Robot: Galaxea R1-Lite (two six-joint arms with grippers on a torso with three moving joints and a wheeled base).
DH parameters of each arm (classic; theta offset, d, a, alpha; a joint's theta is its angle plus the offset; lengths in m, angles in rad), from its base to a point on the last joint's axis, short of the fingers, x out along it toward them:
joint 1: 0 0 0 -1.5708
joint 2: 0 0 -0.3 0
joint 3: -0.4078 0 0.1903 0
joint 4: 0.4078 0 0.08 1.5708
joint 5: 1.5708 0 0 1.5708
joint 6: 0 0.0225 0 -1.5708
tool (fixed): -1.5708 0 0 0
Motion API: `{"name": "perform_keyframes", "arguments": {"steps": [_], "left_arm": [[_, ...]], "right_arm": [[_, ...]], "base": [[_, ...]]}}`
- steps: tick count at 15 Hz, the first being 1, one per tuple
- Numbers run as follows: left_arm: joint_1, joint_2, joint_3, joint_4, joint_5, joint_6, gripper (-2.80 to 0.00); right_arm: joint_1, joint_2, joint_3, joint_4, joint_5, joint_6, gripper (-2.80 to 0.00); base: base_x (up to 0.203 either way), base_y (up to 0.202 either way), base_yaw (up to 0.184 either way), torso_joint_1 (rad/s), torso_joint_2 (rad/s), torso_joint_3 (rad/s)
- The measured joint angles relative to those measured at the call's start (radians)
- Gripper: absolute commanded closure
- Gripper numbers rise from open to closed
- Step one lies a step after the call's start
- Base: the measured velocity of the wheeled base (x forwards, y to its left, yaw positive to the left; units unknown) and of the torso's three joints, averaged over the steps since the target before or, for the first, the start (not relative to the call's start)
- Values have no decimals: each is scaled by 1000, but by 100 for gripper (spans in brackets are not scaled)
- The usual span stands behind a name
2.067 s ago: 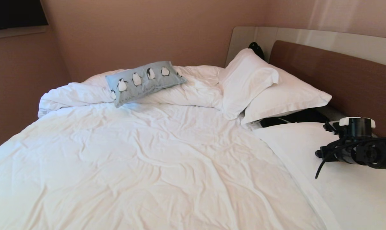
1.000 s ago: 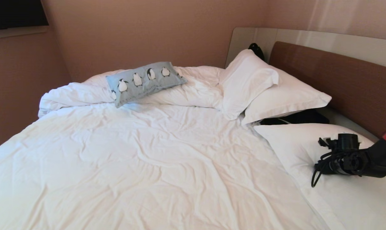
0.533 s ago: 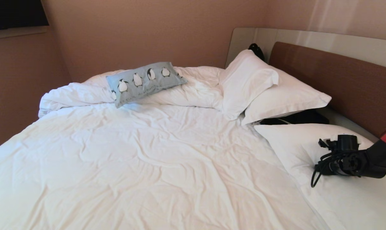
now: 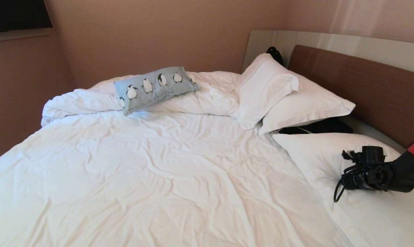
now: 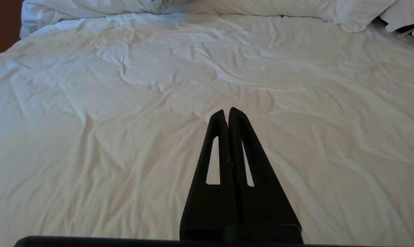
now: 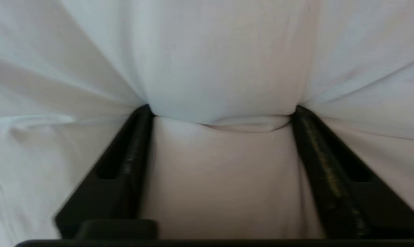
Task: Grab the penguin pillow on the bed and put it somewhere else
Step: Pick up the pillow
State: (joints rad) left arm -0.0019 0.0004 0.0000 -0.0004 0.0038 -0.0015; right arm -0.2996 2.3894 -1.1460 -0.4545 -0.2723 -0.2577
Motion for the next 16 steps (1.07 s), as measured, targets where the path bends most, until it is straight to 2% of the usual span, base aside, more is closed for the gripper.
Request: {"name": "perform_keyframes", "arguments": {"steps": [10, 16], "left_arm": [[0, 0, 0, 0, 0, 0, 0], [1, 0, 0, 0, 0, 0, 0]], "right_arm": [[0, -23, -9, 0, 4, 17, 0], [1, -85, -16, 10, 15, 79, 0]], "base": [[0, 0, 0, 0, 0, 0], [0, 0, 0, 0, 0, 0]]}}
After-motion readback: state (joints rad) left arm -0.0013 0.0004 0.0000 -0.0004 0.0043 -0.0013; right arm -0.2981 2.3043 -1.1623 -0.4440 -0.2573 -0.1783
